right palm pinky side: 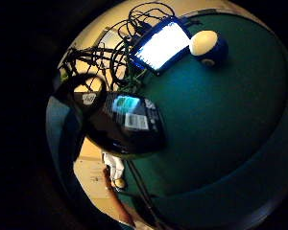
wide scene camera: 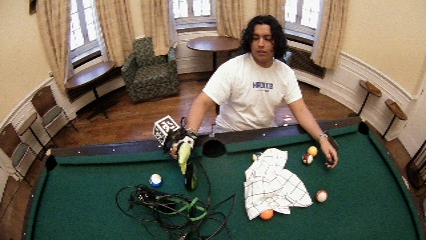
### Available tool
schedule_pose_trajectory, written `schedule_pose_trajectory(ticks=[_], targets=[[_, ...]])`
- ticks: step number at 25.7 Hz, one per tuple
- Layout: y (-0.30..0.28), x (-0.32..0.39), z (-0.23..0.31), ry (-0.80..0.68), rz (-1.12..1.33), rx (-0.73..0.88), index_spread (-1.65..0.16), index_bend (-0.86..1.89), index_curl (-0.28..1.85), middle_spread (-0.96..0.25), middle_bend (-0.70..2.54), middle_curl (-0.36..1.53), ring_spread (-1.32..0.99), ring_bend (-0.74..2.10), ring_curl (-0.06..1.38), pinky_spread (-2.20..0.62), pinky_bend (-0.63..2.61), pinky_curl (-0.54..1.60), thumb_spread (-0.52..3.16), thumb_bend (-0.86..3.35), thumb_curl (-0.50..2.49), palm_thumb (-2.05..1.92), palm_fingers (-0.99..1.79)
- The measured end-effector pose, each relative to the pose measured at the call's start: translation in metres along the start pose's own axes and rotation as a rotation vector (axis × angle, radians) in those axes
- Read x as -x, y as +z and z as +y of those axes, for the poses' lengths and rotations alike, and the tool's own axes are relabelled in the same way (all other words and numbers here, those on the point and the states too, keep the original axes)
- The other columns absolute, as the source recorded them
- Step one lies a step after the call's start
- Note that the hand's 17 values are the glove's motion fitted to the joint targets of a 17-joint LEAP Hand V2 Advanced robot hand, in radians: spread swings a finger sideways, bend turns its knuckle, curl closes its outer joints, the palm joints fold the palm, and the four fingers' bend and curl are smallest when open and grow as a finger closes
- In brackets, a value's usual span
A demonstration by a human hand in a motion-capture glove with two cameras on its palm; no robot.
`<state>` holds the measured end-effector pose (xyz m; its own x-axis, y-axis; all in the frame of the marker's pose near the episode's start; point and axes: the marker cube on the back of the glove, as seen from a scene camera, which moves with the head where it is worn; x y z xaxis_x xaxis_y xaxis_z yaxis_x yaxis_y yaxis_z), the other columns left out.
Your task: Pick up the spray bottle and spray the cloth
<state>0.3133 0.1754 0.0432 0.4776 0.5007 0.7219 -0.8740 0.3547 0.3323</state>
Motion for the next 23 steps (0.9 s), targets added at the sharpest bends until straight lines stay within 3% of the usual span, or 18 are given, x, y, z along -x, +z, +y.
schedule_pose_trajectory(ticks=[10,15,23], targets=[[-0.001,-0.007,0.012,-0.044,0.009,0.031,-0.29,0.54,0.53,-0.25,0.56,0.66,-0.24,0.84,0.57,-0.16,0.78,0.56,0.53,0.05,0.76,1.19,1.32],[0.008,0.003,0.003,-0.003,-0.025,0.031,-0.28,0.42,0.53,-0.24,0.57,0.69,-0.23,0.87,0.59,-0.2,0.84,0.58,0.54,-0.06,0.74,1.08,1.16],[0.018,0.018,-0.016,0.032,-0.07,-0.004,-0.28,0.32,0.53,-0.24,0.53,0.66,-0.23,0.72,0.54,-0.26,0.59,0.5,0.71,-0.04,0.66,0.96,1.03]])
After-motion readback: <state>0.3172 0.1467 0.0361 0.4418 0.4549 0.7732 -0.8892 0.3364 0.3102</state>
